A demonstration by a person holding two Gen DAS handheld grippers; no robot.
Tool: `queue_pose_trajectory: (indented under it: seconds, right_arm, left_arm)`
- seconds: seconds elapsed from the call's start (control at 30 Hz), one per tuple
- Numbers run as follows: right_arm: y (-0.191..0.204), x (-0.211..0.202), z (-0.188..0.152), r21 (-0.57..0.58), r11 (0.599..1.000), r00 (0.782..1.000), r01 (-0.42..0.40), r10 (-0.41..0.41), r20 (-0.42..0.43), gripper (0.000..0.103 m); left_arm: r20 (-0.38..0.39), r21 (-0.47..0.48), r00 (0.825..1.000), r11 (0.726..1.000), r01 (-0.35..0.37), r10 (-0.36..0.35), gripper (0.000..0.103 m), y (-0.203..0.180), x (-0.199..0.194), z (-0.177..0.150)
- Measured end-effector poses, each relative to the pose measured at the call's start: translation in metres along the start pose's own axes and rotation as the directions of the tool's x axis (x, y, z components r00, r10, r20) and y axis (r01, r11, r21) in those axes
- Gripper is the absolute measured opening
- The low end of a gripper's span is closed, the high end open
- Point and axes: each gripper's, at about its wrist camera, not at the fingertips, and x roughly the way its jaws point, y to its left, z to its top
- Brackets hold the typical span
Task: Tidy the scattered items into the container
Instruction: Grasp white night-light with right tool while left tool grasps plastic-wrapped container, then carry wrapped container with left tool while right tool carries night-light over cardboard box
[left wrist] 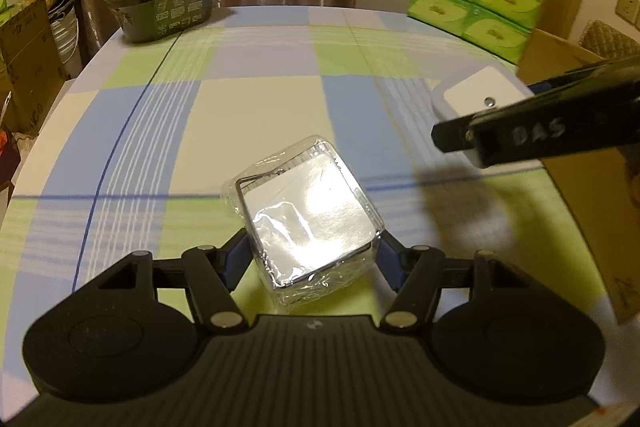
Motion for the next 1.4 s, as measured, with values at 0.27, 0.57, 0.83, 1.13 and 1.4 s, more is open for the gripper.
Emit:
queue_pose_trajectory:
  seconds: [0.27,0.57,0.83,1.13,1.4]
  right_arm:
    - [-0.026,-0.102,-0.019,0.087,0.996,0.994,0.024,-0.033,0.102,0.064]
    - [-0.088,-0.187,-0.045,0.182,0.978,0.976,0.104,-0.135,0.172,0.064]
    - [-0.152,-0.223,-0.073,0.29,0.943,0.962,0.163,-0.217,0.165,0.064]
    - [-0.212,-0.229,-0.099,0.408,0.896,0.959,0.177,-0.25,0.131,0.064]
    - [-0.235,-0.215,-0.111,0.453,0.878,0.966,0.156,-0.231,0.116,0.064]
  left_arm:
    - [0.016,0.025,0.999,0.999,0.039,-0.039,0.061,-0.043,-0.06,-0.016]
    - [0.066,0.093,0.992,0.99,0.104,-0.11,0.061,-0.111,-0.108,-0.01]
    - [0.091,0.165,0.976,0.97,0.18,-0.197,0.061,-0.178,-0.124,0.006]
    - [0.083,0.197,0.949,0.938,0.284,-0.305,0.061,-0.245,-0.118,0.035]
    - [0.038,0.229,0.947,0.925,0.302,-0.319,0.061,-0.284,-0.088,0.046]
